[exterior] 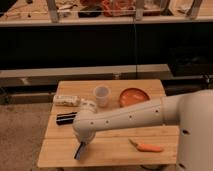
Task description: Wipe the white sponge on the table
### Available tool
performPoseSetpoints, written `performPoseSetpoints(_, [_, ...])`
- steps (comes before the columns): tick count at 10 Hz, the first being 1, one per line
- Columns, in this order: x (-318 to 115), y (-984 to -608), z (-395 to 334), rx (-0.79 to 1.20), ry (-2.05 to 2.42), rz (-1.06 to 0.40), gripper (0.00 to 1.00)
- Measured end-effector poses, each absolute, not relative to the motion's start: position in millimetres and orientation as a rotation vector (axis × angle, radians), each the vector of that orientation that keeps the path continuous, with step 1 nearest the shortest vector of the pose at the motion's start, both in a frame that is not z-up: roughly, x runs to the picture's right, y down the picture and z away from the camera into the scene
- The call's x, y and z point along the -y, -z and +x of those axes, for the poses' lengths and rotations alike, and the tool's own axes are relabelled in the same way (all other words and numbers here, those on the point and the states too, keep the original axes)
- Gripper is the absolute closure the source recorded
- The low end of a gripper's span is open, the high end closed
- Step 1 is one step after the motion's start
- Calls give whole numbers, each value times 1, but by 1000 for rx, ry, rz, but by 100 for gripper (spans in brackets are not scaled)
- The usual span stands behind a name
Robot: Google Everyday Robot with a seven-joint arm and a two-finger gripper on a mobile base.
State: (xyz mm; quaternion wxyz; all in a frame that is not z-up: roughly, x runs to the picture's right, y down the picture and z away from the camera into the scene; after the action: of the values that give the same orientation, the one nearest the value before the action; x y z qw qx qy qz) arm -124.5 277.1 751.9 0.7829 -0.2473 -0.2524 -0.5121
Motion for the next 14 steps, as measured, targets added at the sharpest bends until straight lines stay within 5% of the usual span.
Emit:
performPoseSetpoints(8, [-224, -799, -165, 596, 1180, -529, 99])
performPoseSetpoints(14, [-209, -832, -88, 571, 987, -582, 99])
